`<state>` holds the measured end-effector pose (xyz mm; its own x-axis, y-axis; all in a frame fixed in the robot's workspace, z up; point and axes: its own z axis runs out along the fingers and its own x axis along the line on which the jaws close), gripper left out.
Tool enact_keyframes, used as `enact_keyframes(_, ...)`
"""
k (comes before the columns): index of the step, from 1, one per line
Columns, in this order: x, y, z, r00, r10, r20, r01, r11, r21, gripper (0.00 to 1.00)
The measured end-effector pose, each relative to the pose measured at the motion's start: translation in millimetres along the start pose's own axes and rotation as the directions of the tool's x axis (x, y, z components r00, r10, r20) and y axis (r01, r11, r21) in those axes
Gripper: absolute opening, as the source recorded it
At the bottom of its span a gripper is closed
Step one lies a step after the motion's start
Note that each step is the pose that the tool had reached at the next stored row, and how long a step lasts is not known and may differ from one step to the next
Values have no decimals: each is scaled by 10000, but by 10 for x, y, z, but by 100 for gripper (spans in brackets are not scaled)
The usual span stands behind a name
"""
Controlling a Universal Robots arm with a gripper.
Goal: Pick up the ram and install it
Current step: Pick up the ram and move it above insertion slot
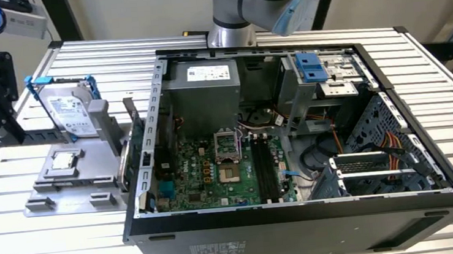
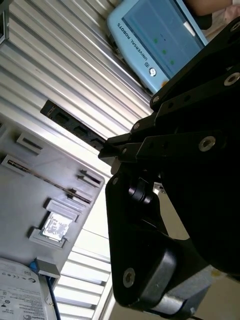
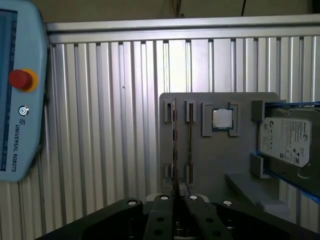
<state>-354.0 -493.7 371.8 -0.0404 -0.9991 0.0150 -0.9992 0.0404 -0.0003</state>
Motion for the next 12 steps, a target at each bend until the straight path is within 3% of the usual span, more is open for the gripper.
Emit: enact_keyframes(12,1,0,-55,10000,0,-1,0,10000,-1,0)
